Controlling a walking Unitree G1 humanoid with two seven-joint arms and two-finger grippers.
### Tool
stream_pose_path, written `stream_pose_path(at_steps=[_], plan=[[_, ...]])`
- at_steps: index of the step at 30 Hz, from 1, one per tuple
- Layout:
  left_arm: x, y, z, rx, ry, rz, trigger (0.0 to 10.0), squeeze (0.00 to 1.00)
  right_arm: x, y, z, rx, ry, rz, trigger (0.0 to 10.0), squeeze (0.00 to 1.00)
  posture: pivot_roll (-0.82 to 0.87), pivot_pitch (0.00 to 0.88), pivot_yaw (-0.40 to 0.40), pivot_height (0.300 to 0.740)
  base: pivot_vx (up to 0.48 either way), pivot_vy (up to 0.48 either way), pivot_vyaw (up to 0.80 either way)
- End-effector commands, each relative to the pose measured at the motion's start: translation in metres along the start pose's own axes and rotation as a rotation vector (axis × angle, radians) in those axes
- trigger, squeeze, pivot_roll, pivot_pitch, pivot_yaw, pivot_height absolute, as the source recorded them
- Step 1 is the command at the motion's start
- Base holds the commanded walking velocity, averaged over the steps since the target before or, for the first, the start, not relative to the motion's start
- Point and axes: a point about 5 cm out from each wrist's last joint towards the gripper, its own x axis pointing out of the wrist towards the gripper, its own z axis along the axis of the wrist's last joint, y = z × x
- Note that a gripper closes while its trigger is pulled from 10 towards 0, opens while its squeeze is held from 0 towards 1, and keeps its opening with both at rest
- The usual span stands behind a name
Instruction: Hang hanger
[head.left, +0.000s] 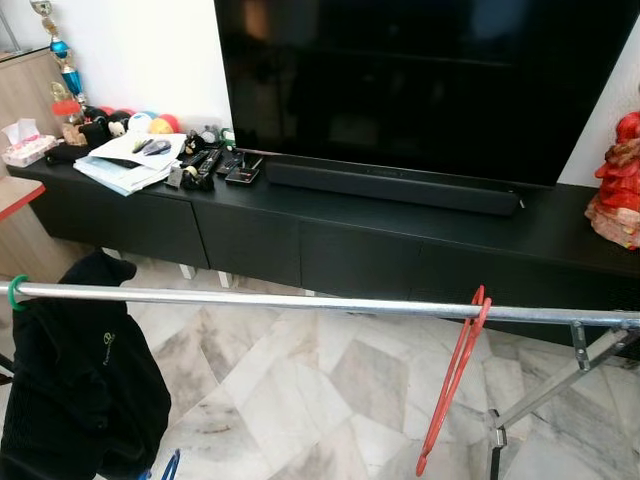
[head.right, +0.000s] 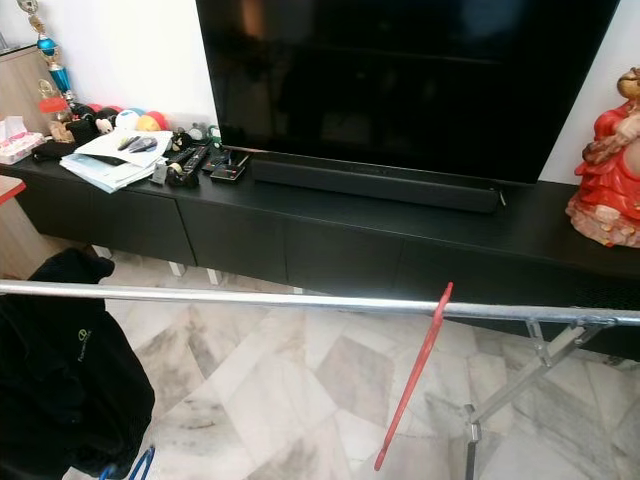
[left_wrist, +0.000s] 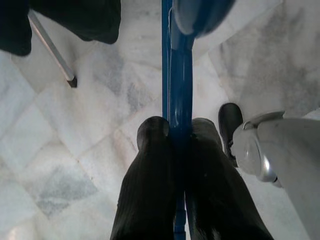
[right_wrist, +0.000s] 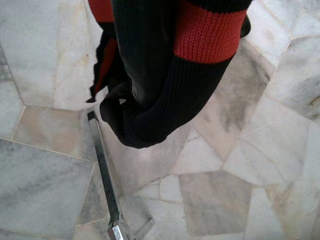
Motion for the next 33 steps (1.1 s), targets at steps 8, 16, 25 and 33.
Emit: stream_pose_path(at_steps=[8,16,25,33], plan=[[-0.006,0.013,-0.022,0.017,0.084,0.005,10.0,0.00,0.003,0.012,0.002,0.002,-0.008,0.012,10.0,0.00,-0.03,0.000,0.012,0.740,0.000,0.172,0.00],[-0.014,0.024,-0.043,0.012,0.152,0.020,10.0,0.00,0.003,0.015,0.003,0.019,-0.030,0.008,10.0,0.00,-0.04,0.000,0.013,0.740,0.000,0.292,0.00],[-0.018,0.026,-0.053,0.015,0.190,0.027,10.0,0.00,0.000,-0.003,0.003,0.075,-0.048,-0.036,10.0,0.00,-0.04,0.000,0.018,0.740,0.000,0.268,0.00],[-0.016,0.021,-0.051,0.023,0.195,0.022,10.0,0.00,0.002,-0.005,0.014,0.103,-0.065,-0.058,10.0,0.00,-0.04,0.000,0.016,0.740,0.000,0.000,0.00]])
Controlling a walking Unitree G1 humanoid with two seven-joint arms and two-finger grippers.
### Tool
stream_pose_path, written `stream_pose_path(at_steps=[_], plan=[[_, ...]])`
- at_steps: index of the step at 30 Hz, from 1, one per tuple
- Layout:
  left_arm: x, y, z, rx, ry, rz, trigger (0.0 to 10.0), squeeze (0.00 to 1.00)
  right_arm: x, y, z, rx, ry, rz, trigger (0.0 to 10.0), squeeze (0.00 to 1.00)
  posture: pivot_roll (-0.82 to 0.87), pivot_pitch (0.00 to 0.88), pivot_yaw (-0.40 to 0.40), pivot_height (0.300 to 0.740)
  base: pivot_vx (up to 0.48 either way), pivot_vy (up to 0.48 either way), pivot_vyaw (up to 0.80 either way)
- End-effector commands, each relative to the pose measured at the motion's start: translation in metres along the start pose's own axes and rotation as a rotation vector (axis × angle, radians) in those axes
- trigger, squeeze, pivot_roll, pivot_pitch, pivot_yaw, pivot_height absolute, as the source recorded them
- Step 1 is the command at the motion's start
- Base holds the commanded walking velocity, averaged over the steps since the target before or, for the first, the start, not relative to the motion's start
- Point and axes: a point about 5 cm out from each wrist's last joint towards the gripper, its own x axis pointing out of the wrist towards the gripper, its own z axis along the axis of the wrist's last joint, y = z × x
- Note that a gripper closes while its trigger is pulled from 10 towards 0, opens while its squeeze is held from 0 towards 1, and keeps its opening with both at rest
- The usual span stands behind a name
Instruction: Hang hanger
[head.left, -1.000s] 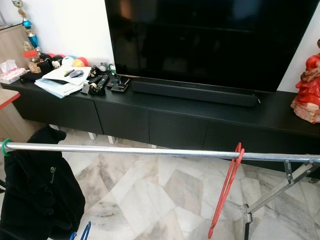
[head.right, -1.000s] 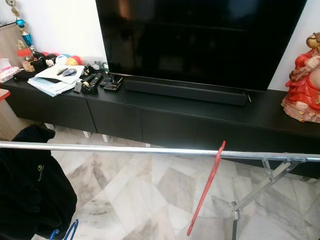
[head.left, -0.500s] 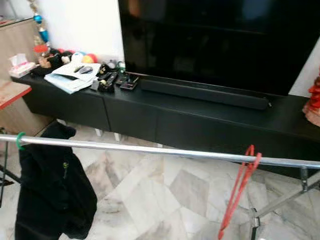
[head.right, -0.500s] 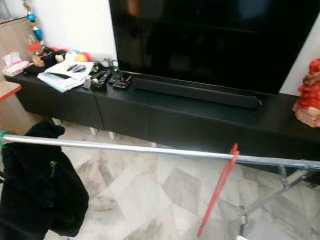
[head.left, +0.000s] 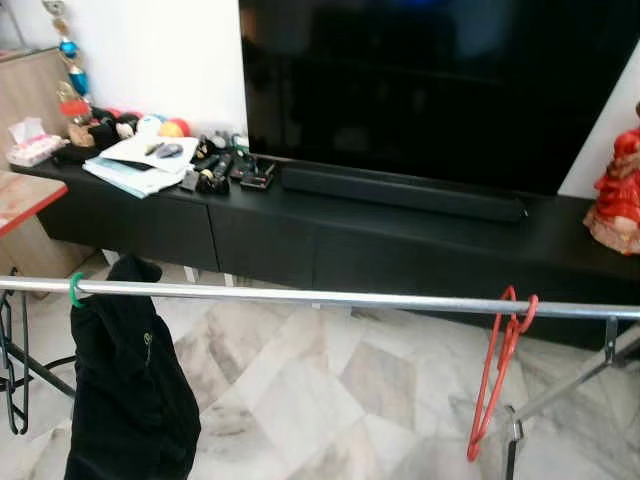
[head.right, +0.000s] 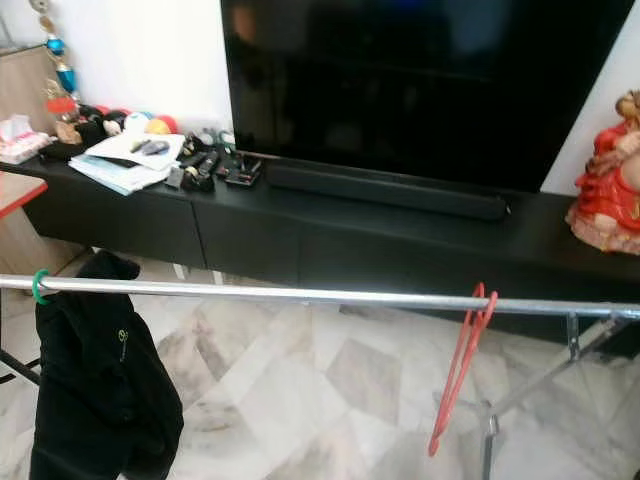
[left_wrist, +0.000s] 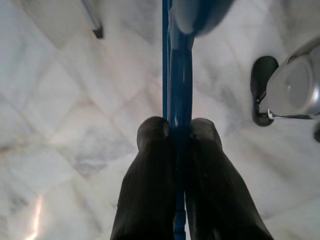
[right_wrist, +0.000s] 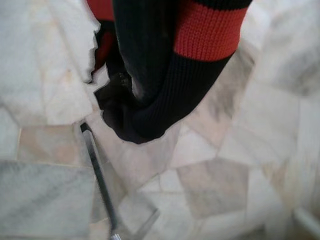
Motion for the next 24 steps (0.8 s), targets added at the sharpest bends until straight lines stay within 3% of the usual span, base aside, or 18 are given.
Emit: stream_pose_path(at_steps=[1,8,12,18,24], plan=[[-0.001,0.007,0.001,0.010,0.005,0.021,10.0,0.00,0.002,0.009,0.003,0.036,-0.001,0.002,10.0,0.00,-0.03,0.000,0.017,0.740,0.000,0.000,-0.71],[-0.001,0.010,-0.002,0.006,0.020,0.027,10.0,0.00,0.004,0.014,0.007,0.044,-0.021,0.008,10.0,0.00,-0.03,0.000,0.020,0.740,0.000,0.000,-0.80],[0.000,0.000,-0.004,0.006,0.025,0.016,10.0,0.00,0.005,0.016,0.009,0.050,-0.032,0.012,10.0,0.00,-0.03,0.000,0.022,0.740,0.000,0.000,-0.80],[0.000,0.000,0.000,0.020,0.011,0.008,10.0,0.00,0.006,0.020,0.013,0.050,-0.052,0.021,10.0,0.00,-0.03,0.000,0.024,0.740,0.000,0.137,-0.78],[0.001,-0.001,0.001,0.045,0.011,0.002,10.0,0.00,0.006,0.022,0.015,0.044,-0.071,0.028,10.0,0.00,-0.03,0.000,0.026,0.740,0.000,0.000,0.00]])
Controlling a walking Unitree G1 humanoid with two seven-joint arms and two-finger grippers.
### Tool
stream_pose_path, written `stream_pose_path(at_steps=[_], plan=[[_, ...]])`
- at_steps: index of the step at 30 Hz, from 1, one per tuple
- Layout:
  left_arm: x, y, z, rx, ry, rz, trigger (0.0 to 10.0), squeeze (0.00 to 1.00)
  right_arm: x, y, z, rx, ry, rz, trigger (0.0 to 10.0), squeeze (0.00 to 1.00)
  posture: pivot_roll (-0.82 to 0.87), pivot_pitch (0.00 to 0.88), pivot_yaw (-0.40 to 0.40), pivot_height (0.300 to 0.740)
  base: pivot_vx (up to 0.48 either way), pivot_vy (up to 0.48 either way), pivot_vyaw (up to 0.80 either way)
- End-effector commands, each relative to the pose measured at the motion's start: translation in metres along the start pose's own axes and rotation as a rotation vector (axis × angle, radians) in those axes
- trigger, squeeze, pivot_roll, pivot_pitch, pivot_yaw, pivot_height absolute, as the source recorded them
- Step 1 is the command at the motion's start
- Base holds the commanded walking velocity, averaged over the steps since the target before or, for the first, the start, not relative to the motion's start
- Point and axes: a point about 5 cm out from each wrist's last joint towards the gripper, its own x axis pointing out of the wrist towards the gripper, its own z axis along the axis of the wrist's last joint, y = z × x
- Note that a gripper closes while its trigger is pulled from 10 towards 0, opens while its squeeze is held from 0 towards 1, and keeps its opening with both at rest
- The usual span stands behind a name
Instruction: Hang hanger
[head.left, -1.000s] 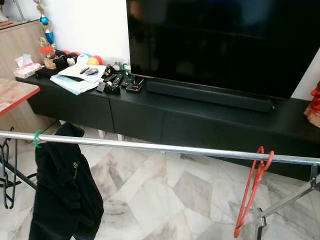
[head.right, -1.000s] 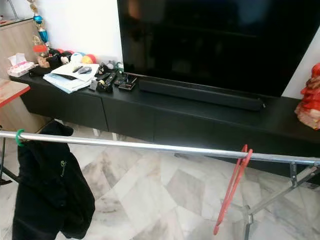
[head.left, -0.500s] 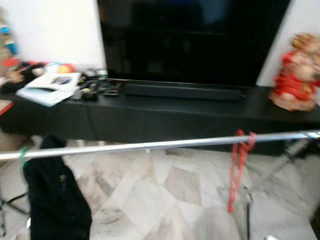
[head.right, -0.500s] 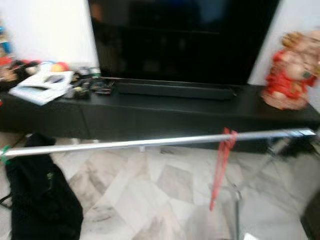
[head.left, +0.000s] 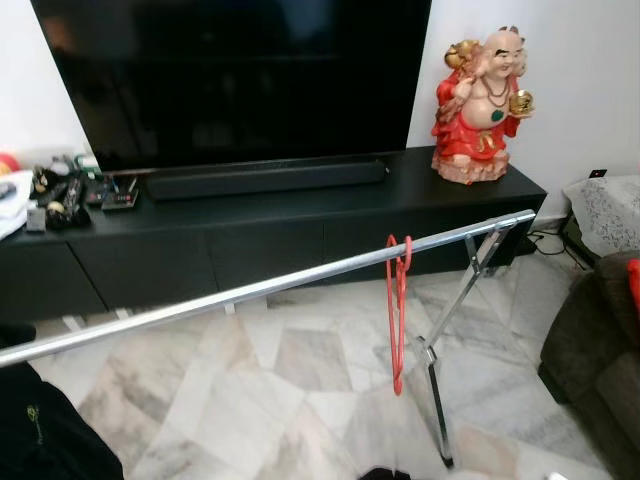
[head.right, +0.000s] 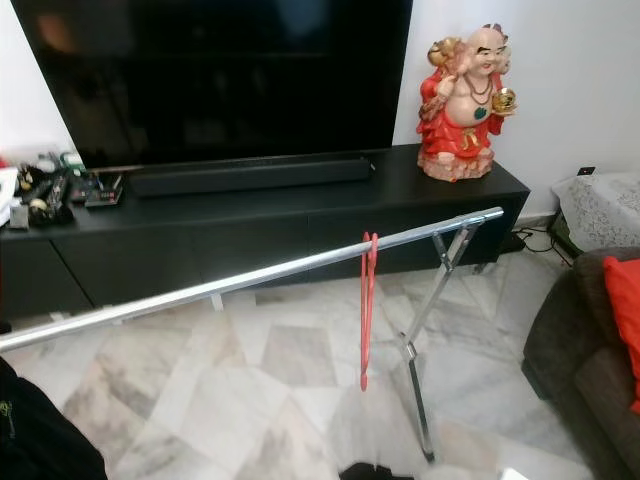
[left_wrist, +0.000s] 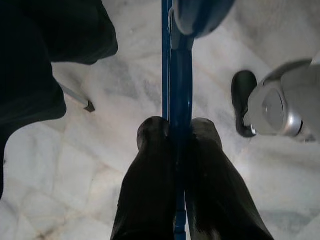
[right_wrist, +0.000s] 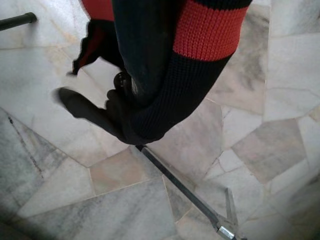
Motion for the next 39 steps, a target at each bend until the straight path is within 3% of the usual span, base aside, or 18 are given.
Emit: stream_pose_path(at_steps=[1,23,27,39], plan=[[-0.002,0.000,-0.010,0.016,0.032,-0.005,10.0,0.00,0.001,0.000,0.006,0.002,-0.038,-0.001,10.0,0.00,-0.03,0.000,0.025,0.740,0.000,0.000,0.00],[-0.002,0.002,-0.010,0.005,0.030,-0.010,10.0,0.00,0.004,0.008,0.020,0.025,-0.097,0.017,10.0,0.00,-0.03,0.000,0.033,0.740,0.000,0.000,0.00],[-0.002,0.002,-0.010,0.003,0.030,-0.011,10.0,0.00,0.006,0.014,0.031,0.021,-0.140,0.044,10.0,0.00,-0.03,0.000,0.034,0.740,0.000,0.000,0.00],[-0.002,0.000,-0.010,-0.003,0.028,-0.014,10.0,0.00,0.007,0.019,0.034,0.016,-0.154,0.061,10.0,0.00,-0.03,0.000,0.031,0.740,-0.287,0.000,0.00]])
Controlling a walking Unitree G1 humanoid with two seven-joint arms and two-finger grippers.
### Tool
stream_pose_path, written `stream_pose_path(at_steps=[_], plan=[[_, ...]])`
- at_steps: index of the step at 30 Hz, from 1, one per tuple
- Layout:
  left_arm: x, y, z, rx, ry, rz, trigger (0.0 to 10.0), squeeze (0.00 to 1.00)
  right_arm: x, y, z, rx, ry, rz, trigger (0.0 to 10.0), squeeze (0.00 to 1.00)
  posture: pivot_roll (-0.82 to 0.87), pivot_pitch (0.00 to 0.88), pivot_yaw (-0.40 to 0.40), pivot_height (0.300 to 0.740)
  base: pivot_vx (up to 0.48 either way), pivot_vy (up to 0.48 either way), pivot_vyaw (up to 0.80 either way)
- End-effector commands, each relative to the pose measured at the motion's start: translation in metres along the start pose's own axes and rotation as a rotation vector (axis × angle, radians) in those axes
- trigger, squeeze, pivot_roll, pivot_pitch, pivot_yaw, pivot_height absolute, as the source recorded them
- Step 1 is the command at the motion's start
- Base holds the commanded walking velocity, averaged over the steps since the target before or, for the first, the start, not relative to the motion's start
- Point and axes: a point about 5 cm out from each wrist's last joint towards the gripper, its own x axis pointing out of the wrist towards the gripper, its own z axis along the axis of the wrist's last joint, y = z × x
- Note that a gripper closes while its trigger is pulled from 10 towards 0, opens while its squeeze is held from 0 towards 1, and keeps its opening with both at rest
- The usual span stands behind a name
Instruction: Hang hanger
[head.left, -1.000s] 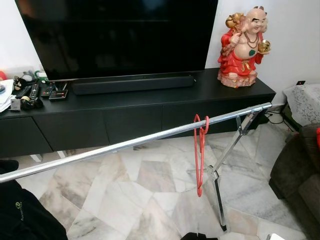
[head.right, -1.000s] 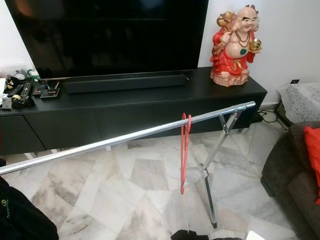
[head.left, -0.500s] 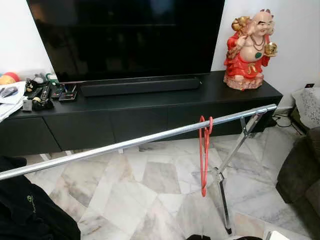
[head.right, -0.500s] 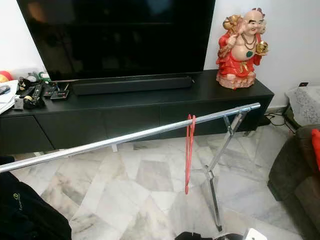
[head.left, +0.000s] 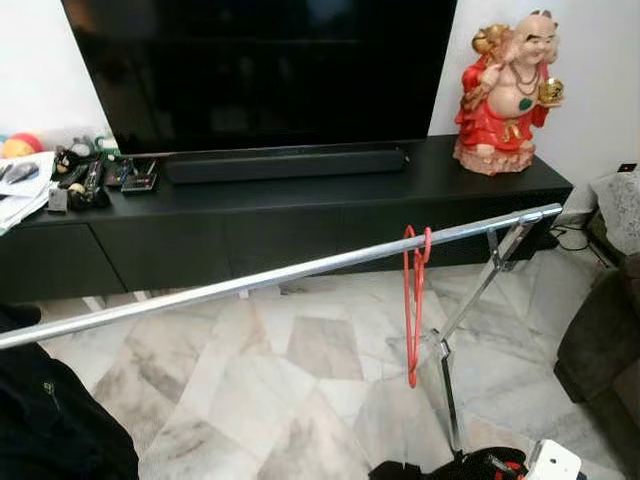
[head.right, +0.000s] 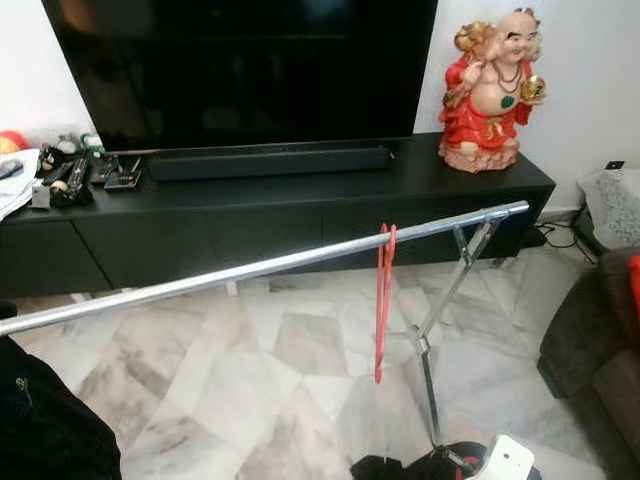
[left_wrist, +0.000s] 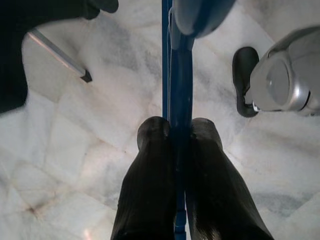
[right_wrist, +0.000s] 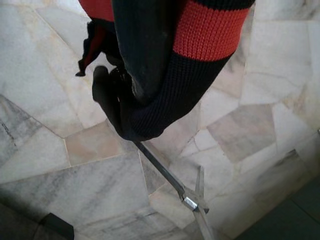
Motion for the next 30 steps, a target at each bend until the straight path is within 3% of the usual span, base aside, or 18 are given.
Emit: stream_pose_path(at_steps=[1,9,15,30], plan=[[-0.001,0.001,-0.007,0.010,0.019,0.001,10.0,0.00,0.001,0.001,0.004,0.003,-0.024,0.004,10.0,0.00,-0.03,0.000,0.031,0.740,-0.307,0.000,0.00],[-0.001,0.000,-0.007,0.010,0.021,0.001,10.0,0.00,0.001,0.001,0.006,-0.001,-0.033,0.006,10.0,0.00,-0.03,0.000,0.030,0.740,-0.311,0.000,0.00],[-0.001,0.000,-0.008,0.013,0.023,0.001,10.0,0.00,0.007,0.011,0.027,0.006,-0.121,0.054,10.0,0.00,-0.04,0.000,0.034,0.740,-0.310,0.000,0.00],[-0.001,0.000,-0.006,0.005,0.009,0.012,10.0,0.00,0.013,0.026,0.056,-0.033,-0.218,0.117,10.0,0.00,-0.03,0.000,0.028,0.740,-0.249,0.000,0.00]])
